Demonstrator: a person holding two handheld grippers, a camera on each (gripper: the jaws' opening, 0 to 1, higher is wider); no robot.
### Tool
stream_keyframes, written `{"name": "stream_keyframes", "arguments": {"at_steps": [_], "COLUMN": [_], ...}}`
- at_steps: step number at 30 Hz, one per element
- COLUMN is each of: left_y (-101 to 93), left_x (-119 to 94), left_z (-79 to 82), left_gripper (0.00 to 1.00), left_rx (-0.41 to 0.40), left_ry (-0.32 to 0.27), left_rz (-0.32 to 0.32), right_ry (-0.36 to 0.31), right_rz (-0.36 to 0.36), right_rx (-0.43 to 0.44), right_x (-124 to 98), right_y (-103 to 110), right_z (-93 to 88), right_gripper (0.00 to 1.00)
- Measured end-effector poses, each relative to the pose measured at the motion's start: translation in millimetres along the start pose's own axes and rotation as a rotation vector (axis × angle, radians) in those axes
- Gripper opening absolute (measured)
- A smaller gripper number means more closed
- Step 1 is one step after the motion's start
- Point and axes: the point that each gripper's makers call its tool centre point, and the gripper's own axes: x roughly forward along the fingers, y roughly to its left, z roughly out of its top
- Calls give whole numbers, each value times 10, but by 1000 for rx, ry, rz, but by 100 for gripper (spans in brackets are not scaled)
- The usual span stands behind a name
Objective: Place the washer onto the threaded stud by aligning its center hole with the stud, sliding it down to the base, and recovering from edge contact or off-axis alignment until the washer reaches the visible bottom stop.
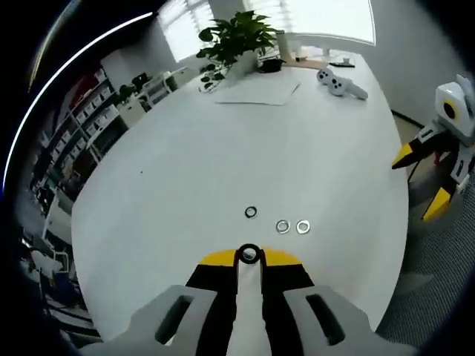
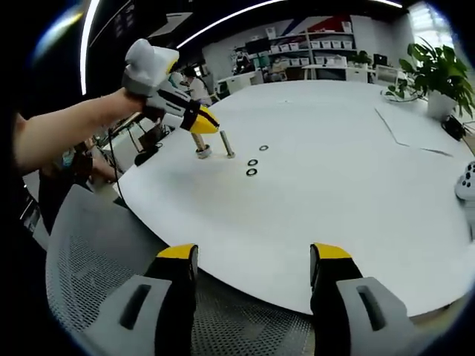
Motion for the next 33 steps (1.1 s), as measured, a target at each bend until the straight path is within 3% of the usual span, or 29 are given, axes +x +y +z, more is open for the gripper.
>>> {"name": "stream_keyframes", "arguments": {"at_steps": [5,33], "left_y": [44,88], "left_x": [50,192], "left_z": [-25,-58], "left_gripper": [8,8], "left_rx": [28,4], "left_ry": [18,58], "left_rz": [4,-32], "right_ry": [-2,12], "right_rz": [1,2], "right_rx": [-1,-5], "right_x": [-3,6], "right_y": [5,1], "right_z": [7,-19], "right_gripper": [64,63]}}
